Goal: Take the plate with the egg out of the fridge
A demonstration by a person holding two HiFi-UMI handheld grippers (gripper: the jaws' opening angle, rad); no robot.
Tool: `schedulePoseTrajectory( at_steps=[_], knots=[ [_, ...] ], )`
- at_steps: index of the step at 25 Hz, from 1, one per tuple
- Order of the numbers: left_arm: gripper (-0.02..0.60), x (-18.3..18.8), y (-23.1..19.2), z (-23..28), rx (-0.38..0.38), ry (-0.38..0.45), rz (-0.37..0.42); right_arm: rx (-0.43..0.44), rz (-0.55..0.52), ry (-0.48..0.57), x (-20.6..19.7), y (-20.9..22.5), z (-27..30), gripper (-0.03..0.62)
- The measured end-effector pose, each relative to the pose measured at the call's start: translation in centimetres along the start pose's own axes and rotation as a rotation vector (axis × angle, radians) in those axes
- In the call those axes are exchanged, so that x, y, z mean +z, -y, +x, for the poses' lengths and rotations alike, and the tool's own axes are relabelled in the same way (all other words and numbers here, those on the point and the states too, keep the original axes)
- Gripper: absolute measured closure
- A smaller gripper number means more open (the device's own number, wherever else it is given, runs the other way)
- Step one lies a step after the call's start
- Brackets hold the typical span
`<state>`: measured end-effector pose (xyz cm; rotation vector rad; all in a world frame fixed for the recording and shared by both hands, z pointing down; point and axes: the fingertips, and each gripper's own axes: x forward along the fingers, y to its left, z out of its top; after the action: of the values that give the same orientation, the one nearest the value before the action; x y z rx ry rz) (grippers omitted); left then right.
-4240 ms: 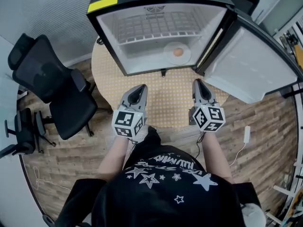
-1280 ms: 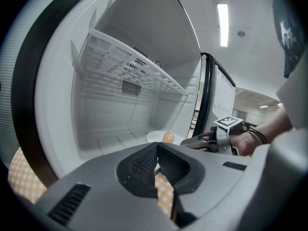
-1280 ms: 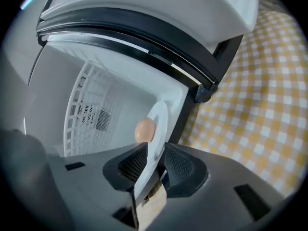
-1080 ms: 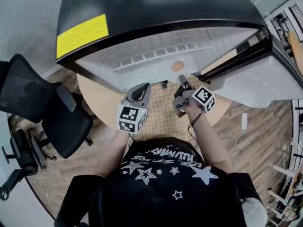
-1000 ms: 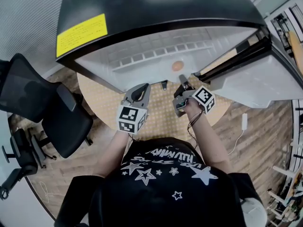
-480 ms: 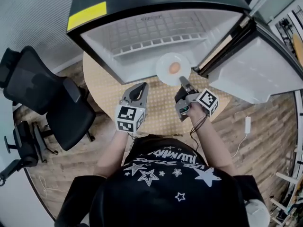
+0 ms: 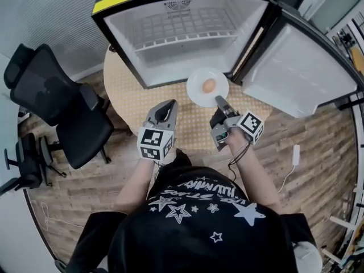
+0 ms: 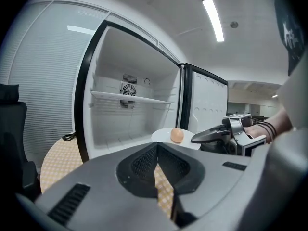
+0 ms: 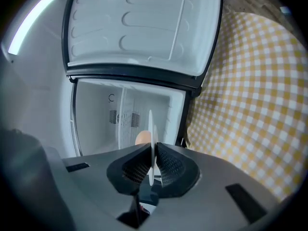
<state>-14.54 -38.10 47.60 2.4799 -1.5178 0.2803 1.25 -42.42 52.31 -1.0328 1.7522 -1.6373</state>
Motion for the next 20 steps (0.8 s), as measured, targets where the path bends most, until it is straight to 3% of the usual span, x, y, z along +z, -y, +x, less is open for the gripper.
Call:
schedulePoseTrajectory(
  at_steps=[14,20],
  knots=[
    [0.575,-1.2,9.8,-9.1,0.080,0.076,-0.013,0.081,-0.002,-0.097,-4.1,-1.7,-11.8,0.556],
    [0.575,-2.3,16.3,-13.8,0.103,0.102,0.002,0.107,0.006,-0.128,-5.5,-1.2,-19.0,0.556]
  ],
)
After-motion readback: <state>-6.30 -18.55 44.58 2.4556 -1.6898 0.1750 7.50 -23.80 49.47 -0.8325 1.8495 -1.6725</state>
